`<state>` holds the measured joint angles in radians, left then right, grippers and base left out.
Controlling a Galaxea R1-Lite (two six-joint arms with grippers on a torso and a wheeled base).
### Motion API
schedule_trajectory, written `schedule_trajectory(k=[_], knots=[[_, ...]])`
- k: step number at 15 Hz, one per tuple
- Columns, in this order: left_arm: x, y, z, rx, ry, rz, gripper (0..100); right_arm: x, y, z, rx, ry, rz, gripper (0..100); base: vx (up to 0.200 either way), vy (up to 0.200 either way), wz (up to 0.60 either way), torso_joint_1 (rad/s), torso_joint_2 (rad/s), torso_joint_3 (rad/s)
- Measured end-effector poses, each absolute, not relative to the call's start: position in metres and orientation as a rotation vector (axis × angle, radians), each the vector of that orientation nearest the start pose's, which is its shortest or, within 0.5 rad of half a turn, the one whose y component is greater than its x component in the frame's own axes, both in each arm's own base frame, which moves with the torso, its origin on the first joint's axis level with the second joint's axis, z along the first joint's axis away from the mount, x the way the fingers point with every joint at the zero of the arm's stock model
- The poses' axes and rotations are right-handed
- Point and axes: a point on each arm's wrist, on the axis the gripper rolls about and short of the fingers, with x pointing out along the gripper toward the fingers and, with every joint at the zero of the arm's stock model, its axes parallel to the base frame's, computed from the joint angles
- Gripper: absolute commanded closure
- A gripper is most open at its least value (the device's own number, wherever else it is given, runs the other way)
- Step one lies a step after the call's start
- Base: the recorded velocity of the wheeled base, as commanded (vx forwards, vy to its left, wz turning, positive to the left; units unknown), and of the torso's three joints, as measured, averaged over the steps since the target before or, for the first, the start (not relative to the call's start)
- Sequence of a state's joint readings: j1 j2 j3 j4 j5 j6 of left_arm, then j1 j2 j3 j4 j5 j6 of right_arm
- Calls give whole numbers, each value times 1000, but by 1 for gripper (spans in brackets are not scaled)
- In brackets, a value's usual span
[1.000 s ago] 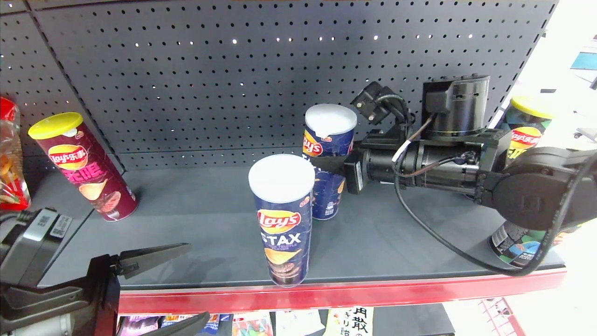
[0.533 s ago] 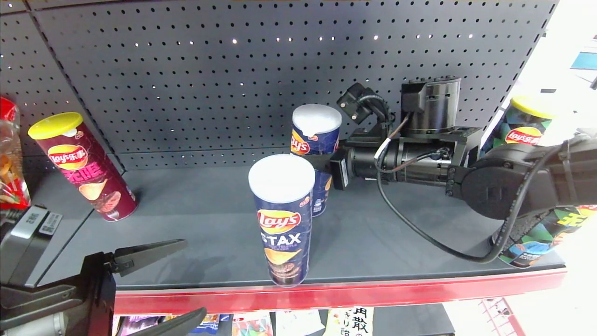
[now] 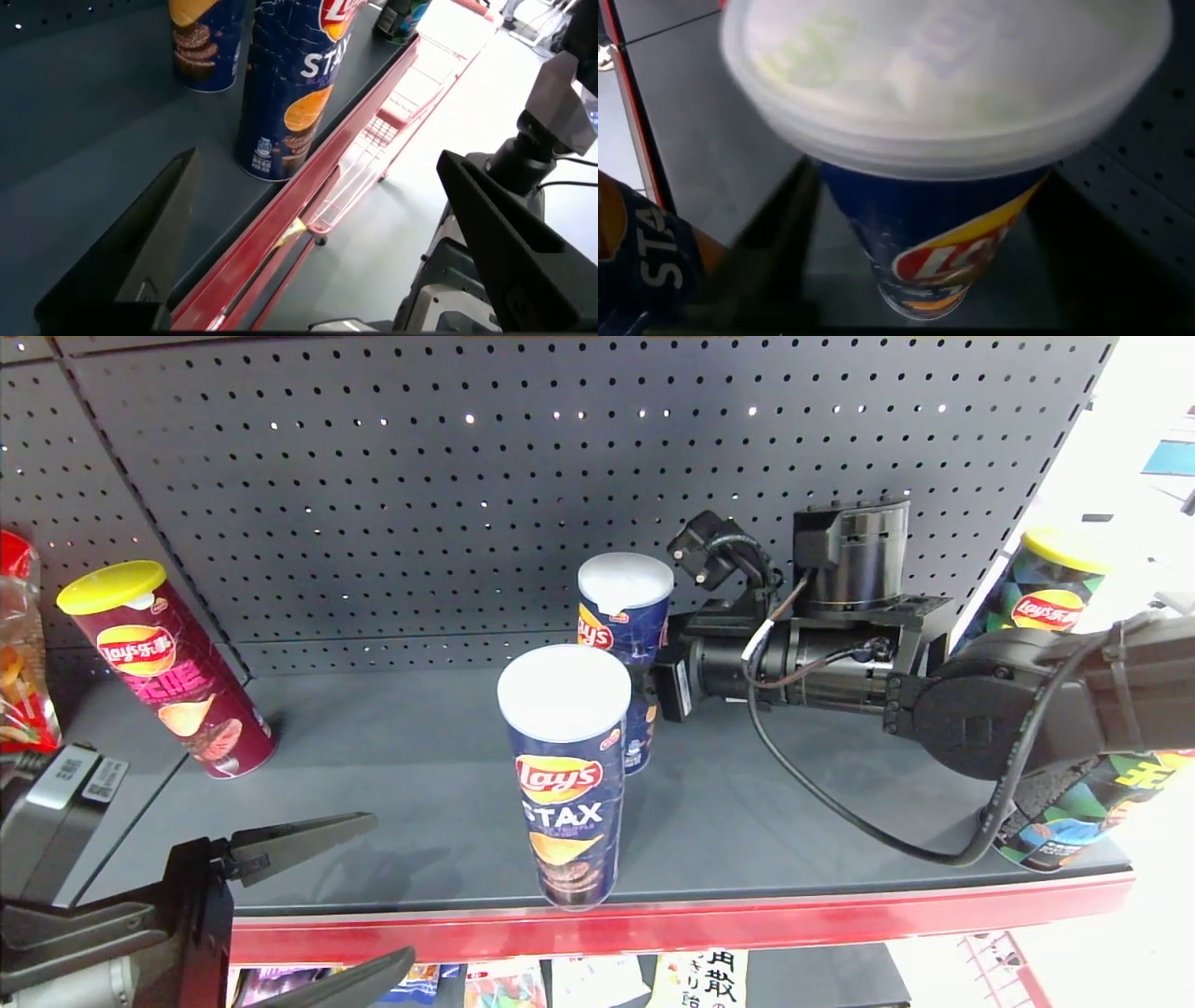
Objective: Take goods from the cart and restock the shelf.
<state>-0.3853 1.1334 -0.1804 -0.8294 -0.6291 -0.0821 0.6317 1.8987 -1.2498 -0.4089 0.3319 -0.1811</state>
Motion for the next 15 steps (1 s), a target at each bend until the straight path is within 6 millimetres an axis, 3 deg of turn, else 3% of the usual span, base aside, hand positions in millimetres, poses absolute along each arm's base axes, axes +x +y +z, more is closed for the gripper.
schedule_trajectory(k=[6,15], knots=[[123,-62,161,-91,177,-957,0,279,219,216,-199,190,952,0,0,0,0,0,0,0],[155,-67,156,-21,208,-887,0,197,158,214,-222,225,915,0,0,0,0,0,0,0]])
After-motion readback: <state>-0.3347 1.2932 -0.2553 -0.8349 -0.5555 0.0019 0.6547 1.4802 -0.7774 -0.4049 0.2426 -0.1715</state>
